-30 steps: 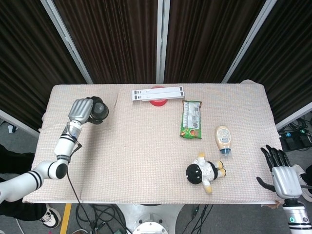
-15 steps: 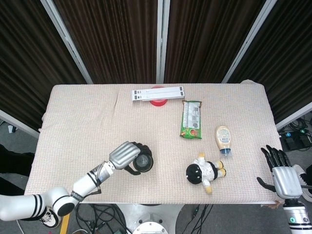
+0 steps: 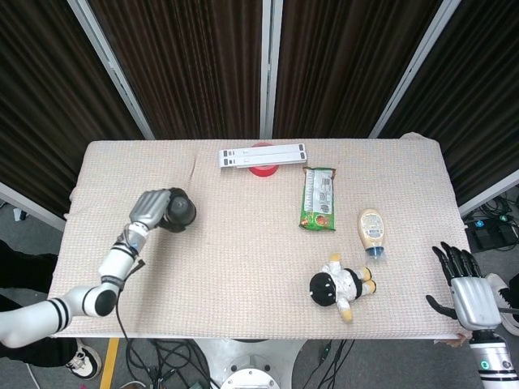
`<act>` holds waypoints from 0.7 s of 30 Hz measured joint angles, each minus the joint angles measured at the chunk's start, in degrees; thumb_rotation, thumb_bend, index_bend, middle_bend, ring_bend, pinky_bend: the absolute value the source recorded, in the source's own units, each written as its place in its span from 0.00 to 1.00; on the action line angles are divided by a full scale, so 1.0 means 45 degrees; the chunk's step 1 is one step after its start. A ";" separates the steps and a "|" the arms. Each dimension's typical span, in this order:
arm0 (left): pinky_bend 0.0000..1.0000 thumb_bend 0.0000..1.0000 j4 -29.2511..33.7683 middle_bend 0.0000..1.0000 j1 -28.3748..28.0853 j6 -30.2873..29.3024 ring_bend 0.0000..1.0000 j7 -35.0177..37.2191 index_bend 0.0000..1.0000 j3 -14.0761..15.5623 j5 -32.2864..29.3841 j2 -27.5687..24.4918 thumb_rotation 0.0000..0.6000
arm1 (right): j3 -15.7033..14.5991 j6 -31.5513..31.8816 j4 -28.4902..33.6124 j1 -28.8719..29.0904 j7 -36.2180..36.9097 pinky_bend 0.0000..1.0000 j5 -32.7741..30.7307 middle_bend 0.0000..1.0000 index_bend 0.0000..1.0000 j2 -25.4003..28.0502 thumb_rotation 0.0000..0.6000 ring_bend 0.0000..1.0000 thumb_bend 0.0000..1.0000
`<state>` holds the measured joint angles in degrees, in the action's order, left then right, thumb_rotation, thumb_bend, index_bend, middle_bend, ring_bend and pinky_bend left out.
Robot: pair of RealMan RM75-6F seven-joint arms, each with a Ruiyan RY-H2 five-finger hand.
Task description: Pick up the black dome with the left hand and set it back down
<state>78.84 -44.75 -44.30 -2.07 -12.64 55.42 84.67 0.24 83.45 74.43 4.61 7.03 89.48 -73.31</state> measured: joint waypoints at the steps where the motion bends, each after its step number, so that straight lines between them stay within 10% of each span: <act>1: 0.40 0.23 0.0518 0.49 0.0048 0.0034 0.34 0.0066 0.41 0.0143 0.0292 -0.0036 1.00 | 0.0001 0.0014 0.0009 0.0001 -0.0002 0.00 0.0009 0.00 0.00 0.0001 1.00 0.00 0.10; 11: 0.40 0.23 0.3908 0.49 0.0384 -0.0298 0.34 0.0833 0.41 0.0936 0.5350 -0.0144 1.00 | 0.0065 -0.0011 -0.0109 -0.0025 0.0181 0.00 -0.0131 0.00 0.00 0.0023 1.00 0.00 0.10; 21: 0.40 0.23 -0.1332 0.49 -0.0008 -0.0925 0.34 -0.0236 0.40 -0.0834 0.0554 0.0990 1.00 | 0.0093 0.0031 -0.0141 -0.0024 0.0193 0.00 -0.0142 0.00 0.00 0.0002 1.00 0.00 0.10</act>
<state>72.84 -44.79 -48.46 -3.14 -16.39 57.92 89.12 0.66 83.59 73.79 4.50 7.90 88.84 -73.30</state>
